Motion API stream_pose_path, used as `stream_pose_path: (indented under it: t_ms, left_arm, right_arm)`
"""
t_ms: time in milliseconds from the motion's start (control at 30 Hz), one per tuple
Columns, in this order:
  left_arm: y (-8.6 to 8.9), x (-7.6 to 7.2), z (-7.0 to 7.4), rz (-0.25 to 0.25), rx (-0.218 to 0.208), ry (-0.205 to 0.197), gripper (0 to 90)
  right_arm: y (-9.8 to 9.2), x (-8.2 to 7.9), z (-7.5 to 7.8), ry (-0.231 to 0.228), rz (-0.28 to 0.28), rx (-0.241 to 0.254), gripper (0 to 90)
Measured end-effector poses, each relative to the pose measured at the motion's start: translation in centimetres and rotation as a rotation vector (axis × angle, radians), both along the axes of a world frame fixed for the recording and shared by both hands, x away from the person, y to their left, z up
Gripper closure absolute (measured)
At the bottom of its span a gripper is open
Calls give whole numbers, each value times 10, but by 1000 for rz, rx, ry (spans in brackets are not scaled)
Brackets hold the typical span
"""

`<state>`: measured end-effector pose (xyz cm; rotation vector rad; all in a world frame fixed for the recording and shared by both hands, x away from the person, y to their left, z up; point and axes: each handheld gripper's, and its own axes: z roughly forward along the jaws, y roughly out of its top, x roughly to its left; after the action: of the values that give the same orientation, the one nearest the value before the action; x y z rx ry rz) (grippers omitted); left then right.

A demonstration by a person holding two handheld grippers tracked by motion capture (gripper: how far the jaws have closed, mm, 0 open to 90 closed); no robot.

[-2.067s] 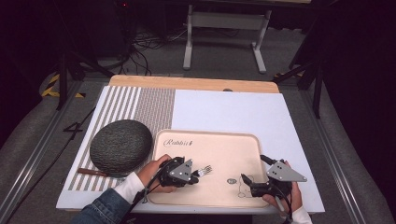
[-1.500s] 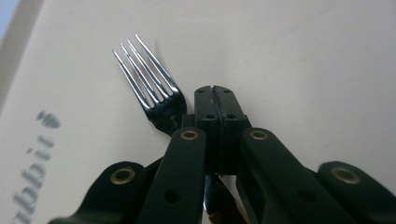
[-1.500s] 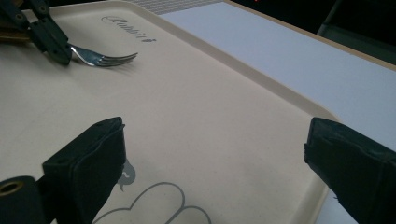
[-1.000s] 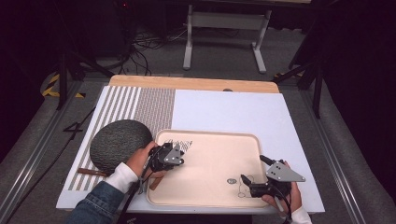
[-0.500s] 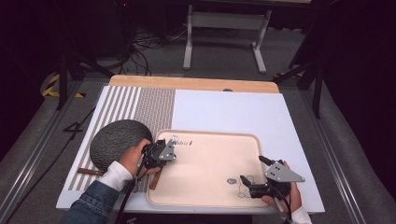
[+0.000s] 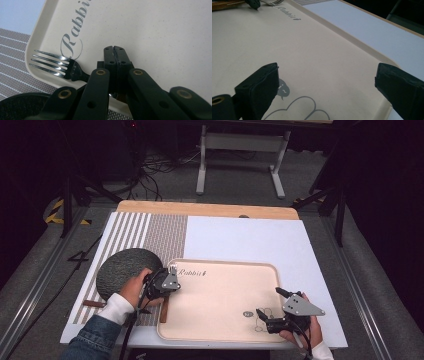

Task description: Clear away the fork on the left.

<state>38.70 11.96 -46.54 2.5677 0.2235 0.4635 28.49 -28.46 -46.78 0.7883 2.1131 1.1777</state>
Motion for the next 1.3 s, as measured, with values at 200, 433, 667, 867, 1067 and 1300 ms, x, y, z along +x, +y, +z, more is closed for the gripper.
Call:
stream_pose_path:
  t_ms: [200, 433, 667, 867, 1067, 1300]
  left_arm:
    - [2, 0, 1, -2, -8, -8, 899]
    - [0, -2, 2, -25, -55, -10, 898]
    - [-2, -5, 5, -43, -115, -34, 897]
    - [-2, -10, 11, -57, -188, -67, 887]
    - [-3, -17, 18, -77, -253, -106, 850]
    - [-4, -23, 22, -79, -295, -142, 746]
  right_arm:
    - [0, 0, 0, -1, 3, -6, 63]
    - [0, 0, 0, -1, 4, -8, 63]
    - [1, 0, 0, -5, 4, -12, 64]
    - [1, -2, 2, -11, 1, -9, 64]
    - [3, -3, 3, -22, 4, -13, 64]
    - [4, -4, 4, -28, 9, -20, 65]
